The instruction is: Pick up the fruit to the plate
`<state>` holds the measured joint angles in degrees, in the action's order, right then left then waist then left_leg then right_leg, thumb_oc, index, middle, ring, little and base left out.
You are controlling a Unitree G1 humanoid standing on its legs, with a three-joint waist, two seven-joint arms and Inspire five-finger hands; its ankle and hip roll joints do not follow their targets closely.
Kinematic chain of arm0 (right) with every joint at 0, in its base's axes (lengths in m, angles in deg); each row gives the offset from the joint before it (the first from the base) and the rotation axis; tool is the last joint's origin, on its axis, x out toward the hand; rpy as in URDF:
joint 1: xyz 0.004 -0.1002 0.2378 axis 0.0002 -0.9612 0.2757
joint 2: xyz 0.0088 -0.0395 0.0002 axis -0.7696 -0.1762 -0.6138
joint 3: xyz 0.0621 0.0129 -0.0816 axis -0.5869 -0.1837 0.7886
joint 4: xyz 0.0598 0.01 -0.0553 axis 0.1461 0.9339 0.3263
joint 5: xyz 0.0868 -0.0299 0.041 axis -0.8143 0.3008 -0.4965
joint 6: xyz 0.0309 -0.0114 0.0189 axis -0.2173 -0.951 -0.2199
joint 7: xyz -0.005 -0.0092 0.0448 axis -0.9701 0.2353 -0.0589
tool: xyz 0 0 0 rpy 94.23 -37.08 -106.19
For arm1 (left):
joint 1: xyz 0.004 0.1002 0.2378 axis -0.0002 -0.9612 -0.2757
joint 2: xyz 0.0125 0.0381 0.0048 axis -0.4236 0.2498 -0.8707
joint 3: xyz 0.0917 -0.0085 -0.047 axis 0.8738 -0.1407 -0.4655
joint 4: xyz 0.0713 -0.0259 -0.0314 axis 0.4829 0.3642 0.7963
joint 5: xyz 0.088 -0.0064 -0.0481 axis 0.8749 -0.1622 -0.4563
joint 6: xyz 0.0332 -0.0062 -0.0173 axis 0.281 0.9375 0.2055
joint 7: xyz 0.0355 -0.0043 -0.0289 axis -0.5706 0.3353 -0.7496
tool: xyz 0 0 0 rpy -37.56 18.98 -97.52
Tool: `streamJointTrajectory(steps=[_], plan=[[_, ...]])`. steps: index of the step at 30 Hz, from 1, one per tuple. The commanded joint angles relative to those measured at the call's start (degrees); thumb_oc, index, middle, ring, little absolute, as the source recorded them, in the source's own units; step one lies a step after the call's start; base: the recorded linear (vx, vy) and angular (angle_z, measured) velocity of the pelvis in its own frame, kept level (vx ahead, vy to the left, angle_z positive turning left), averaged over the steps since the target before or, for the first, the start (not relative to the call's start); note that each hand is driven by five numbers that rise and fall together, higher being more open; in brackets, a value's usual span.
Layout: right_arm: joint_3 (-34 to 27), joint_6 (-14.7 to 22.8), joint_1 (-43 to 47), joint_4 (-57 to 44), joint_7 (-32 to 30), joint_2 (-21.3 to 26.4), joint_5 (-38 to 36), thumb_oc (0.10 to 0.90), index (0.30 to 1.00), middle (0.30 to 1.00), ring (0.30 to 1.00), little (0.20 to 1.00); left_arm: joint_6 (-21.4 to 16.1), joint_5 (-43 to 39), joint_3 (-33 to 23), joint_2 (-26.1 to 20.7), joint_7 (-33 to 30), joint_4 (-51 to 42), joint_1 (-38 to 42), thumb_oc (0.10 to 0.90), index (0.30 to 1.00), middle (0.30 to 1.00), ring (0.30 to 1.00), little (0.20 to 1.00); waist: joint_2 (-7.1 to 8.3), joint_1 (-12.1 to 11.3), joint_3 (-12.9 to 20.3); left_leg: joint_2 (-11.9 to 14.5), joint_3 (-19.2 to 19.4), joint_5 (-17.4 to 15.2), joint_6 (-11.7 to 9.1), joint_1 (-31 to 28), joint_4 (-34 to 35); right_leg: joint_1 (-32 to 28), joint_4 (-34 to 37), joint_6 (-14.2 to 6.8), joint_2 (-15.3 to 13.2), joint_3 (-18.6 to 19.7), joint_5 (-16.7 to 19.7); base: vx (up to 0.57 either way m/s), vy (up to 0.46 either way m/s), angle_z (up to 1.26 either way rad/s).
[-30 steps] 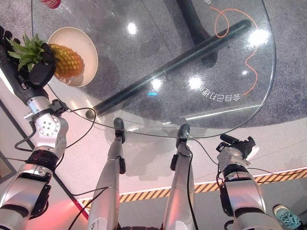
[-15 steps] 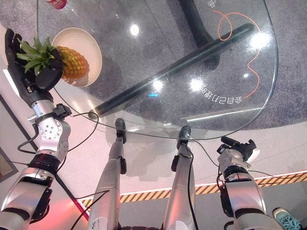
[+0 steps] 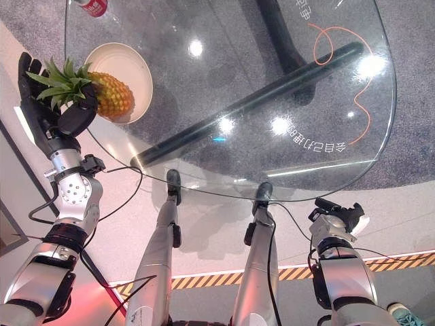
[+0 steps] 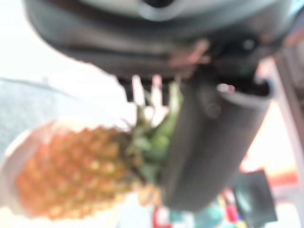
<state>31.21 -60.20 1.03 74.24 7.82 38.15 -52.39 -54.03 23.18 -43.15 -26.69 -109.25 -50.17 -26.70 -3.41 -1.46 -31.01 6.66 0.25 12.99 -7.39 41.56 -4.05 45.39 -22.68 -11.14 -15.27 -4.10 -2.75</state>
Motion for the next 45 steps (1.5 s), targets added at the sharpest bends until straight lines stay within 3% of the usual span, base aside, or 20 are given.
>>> streamJointTrajectory(steps=[1,24,45], plan=[[-1.2,1.8,-1.7,1.3,-2.8,2.5,1.0,0.800,0.900,0.900,0.900,0.900,-4.5,2.7,-1.7,-1.2,-0.7,-3.0,3.4,0.800,0.900,0.900,0.900,0.900,1.40,-0.6,1.2,-0.7,-1.8,-8.6,-0.1,-0.3,-5.9,-4.7,11.1,1.1,1.0,-3.8,7.8,0.00,0.000,0.00],[-1.6,2.5,-2.9,1.8,-2.3,2.6,0.7,0.800,0.900,0.900,0.900,0.900,-4.1,2.6,0.8,-1.2,3.8,-8.1,0.8,0.800,0.900,0.900,0.900,0.900,0.84,-1.2,1.2,-0.5,-1.2,-9.1,-0.2,0.0,-7.1,-4.5,9.7,1.0,0.1,-4.8,7.1,0.00,-0.001,0.00],[-2.5,3.1,-4.2,2.5,-1.4,3.1,1.0,0.800,0.900,0.900,0.900,0.900,-2.9,5.3,1.4,-1.4,2.7,-11.8,-3.9,0.800,0.900,0.900,0.900,0.900,-0.17,-2.3,1.2,-0.5,-1.4,-9.8,0.0,-1.2,-7.4,-5.4,8.3,0.9,-0.4,-5.4,6.0,0.00,-0.001,0.01]])
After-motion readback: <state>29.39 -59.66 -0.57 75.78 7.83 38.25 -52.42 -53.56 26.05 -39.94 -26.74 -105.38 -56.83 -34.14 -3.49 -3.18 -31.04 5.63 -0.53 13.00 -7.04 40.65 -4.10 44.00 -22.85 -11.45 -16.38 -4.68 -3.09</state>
